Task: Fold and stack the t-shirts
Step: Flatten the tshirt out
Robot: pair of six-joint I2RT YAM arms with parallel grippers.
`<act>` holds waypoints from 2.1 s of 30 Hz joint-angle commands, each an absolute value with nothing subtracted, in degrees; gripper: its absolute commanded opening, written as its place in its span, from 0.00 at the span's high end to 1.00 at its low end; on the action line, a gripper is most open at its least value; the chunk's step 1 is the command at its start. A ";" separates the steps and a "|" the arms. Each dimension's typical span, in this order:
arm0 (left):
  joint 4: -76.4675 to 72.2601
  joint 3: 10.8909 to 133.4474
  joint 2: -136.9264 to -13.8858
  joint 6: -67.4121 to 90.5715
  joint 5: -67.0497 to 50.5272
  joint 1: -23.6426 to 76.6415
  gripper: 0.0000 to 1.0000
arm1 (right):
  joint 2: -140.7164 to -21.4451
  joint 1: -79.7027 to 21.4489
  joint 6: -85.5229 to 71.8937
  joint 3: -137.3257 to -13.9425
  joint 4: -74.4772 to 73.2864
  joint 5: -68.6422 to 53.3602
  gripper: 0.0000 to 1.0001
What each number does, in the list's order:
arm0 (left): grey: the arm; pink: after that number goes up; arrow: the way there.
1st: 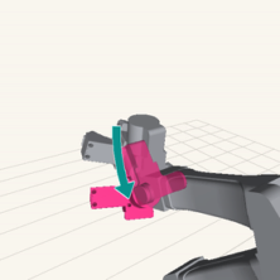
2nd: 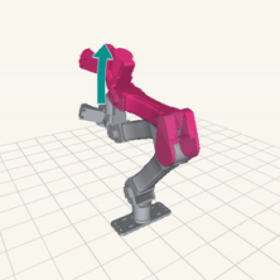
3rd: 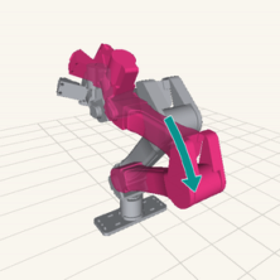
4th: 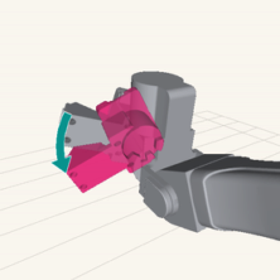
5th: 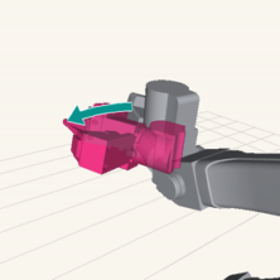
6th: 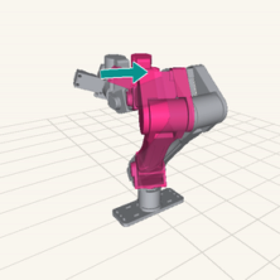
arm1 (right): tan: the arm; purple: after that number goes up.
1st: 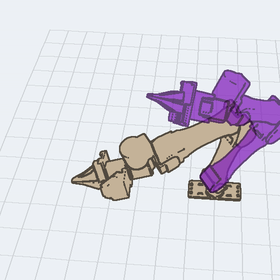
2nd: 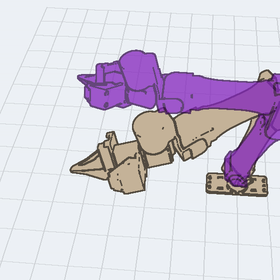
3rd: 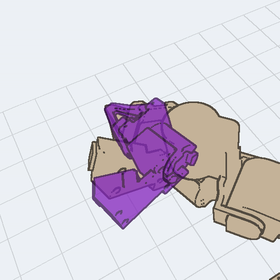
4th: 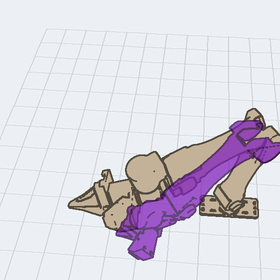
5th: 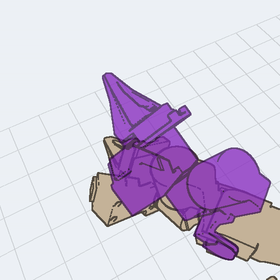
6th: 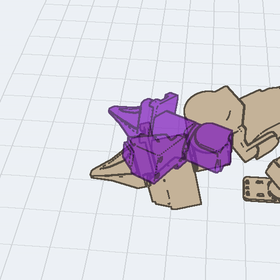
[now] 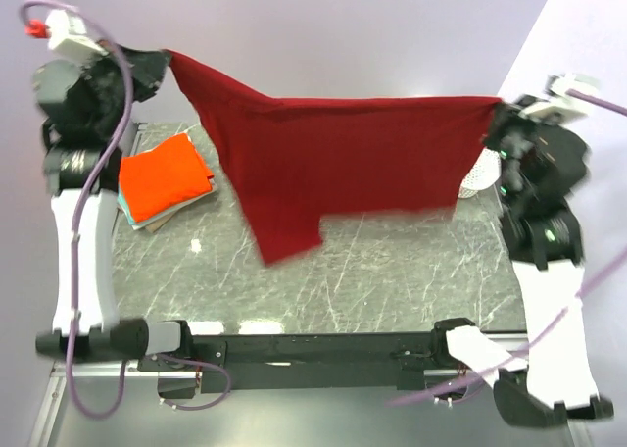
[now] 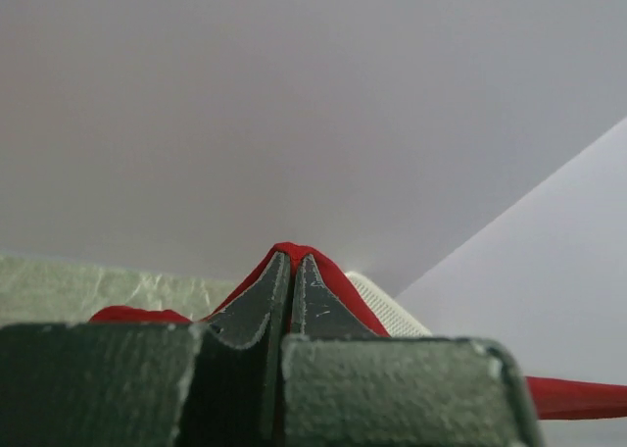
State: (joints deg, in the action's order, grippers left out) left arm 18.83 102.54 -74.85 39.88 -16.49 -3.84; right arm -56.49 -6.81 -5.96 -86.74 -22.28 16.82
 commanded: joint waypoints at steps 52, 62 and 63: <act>18.72 78.42 -92.47 32.26 -19.09 8.96 0.10 | -78.67 -1.66 -12.74 -70.76 -21.26 7.56 0.26; 18.28 63.91 -90.00 32.78 -16.35 8.96 0.09 | -76.64 -9.31 -26.00 -58.21 -26.81 -7.38 0.32; 18.02 63.37 -90.09 32.78 -16.09 8.96 0.09 | -76.38 -9.49 -26.89 -56.79 -25.68 -7.90 0.32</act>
State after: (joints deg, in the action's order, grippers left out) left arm 19.53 64.29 -90.94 33.63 -17.58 8.88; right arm -78.00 -8.69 -21.12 -61.43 -23.70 -2.61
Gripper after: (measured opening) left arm 0.912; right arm 0.677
